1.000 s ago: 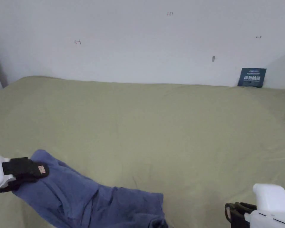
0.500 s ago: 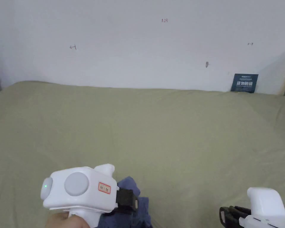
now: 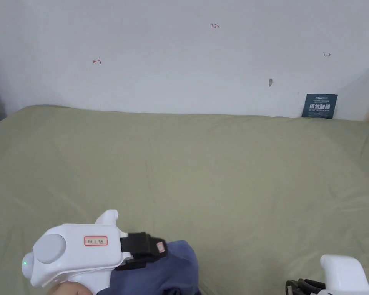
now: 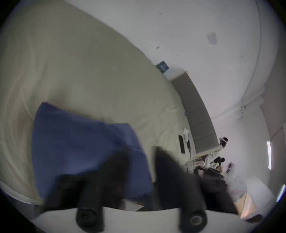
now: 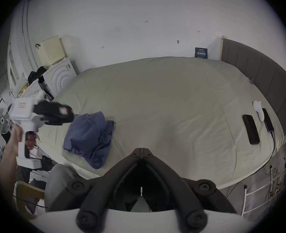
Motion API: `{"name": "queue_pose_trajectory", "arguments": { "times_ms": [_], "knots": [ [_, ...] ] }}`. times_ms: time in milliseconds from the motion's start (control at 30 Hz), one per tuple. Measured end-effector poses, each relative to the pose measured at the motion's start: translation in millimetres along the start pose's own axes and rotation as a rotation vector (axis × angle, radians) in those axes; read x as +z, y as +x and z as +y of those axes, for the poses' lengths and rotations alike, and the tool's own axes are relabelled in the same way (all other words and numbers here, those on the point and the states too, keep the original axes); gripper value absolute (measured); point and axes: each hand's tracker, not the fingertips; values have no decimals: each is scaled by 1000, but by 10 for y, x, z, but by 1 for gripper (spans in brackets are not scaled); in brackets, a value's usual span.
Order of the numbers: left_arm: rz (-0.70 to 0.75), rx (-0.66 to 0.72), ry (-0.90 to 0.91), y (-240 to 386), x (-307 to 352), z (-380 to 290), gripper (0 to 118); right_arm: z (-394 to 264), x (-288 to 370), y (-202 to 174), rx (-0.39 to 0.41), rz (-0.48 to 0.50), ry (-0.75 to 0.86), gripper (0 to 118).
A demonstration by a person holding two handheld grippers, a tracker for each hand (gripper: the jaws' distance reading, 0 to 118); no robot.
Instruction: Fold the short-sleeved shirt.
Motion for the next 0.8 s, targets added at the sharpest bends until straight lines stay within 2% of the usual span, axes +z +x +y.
{"name": "queue_pose_trajectory", "arguments": {
  "times_ms": [100,167,300,467,567,633,667,733,800],
  "knots": [
    [14,74,-86,-219,-391,-258,0,-12,13,-34,-3,13,2,1],
    [-7,40,-113,-245,-596,-484,0,-14,15,-41,-1,27,8,1],
    [-55,92,-138,-271,-931,-883,0,-18,-26,-61,-2,29,-1,1],
    [-50,126,-85,-158,-816,-897,0,-31,-101,-108,12,29,-15,1],
    [-62,24,-64,103,-555,-784,0,1,-215,-135,9,55,-12,1],
    [-147,-30,-31,255,-229,-615,0,82,-336,-170,-13,137,0,1],
    [-126,-14,-17,293,-28,-505,0,134,-423,-197,-24,213,17,1],
    [-41,25,28,243,359,-270,0,230,-649,-275,-56,387,24,1],
    [87,3,109,60,728,-56,0,297,-1004,-375,-126,638,2,1]
  ]
}}
